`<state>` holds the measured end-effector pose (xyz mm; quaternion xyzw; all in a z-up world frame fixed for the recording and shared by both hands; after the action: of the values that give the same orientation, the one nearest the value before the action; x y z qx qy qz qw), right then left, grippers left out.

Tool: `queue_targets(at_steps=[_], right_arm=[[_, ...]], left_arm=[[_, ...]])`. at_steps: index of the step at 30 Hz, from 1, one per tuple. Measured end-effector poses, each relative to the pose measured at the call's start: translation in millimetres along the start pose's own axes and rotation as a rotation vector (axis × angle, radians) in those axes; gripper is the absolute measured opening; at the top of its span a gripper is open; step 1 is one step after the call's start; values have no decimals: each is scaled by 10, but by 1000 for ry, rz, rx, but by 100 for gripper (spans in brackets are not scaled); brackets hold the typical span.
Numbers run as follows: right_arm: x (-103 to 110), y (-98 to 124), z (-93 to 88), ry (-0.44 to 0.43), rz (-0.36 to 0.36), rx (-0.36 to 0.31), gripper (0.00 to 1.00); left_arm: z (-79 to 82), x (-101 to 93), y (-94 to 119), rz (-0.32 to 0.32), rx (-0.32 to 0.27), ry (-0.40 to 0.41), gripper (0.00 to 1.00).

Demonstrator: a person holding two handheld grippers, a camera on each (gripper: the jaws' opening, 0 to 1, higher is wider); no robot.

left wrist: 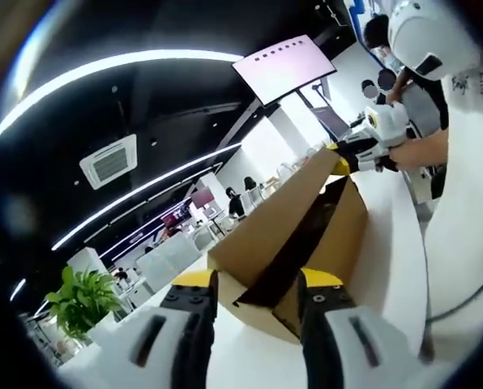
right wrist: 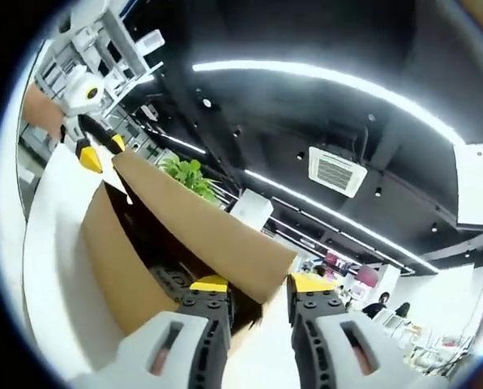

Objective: Operate the shoe box by opening the lid, removing the specified soft item, and placing it in the target area until the item is outside and the box remains undamaged.

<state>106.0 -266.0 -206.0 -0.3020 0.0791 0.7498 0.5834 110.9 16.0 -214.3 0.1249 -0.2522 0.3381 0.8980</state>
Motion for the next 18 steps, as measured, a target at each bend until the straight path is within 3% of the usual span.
queue_targets(at_steps=[1, 4, 9, 12, 15, 18], right_arm=[[-13, -2, -8, -65, -5, 0, 22], [-69, -10, 8, -42, -32, 15, 15], [-110, -41, 15, -41, -49, 13, 12], [-132, -59, -23, -51, -48, 21, 10], [-145, -84, -33, -81, -54, 18, 14], [-148, -83, 18, -53, -66, -5, 9]], left_arm=[[0, -4, 0, -2, -3, 12, 40], [-21, -8, 10, -7, 0, 24, 39], [-67, -21, 12, -23, 15, 41, 39], [-77, -13, 16, -16, 18, 8, 37], [-82, -27, 15, -33, 24, 22, 37], [-83, -46, 15, -45, 26, 31, 37]])
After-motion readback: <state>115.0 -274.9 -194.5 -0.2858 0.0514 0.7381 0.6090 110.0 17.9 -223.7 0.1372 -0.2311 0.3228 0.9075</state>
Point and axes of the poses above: the point that each gripper's makers call its tool centre point, and the gripper's own axes: y roughly backward along the fingers, x roughly to its left, z roughly out of its top, the point moved 2 cm from there along y, roughly backward along the fingers, and after that the axes turned 1 degree about y, right-handed, at the moved point
